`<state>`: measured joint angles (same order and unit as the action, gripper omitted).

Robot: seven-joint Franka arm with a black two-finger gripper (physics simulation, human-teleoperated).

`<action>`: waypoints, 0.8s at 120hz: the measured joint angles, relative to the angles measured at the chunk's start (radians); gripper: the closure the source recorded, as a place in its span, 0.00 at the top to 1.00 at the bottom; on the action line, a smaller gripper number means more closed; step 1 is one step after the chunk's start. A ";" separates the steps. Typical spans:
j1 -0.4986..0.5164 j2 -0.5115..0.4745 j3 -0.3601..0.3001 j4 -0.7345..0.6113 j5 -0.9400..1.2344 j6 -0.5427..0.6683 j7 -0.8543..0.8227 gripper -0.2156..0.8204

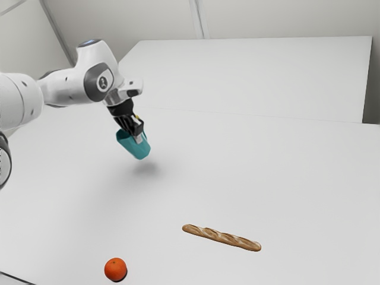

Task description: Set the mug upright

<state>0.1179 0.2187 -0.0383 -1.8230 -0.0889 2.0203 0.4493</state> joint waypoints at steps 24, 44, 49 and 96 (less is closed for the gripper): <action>-0.001 0.036 -0.003 -0.030 0.056 0.045 -0.068 0.04; -0.001 0.053 -0.004 -0.051 0.083 0.055 -0.109 0.04; -0.001 0.059 -0.004 -0.052 0.086 0.056 -0.118 0.04; -0.003 0.070 -0.012 -0.058 0.107 0.062 -0.173 0.49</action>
<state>0.1150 0.2891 -0.0505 -1.8808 0.0177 2.0821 0.2761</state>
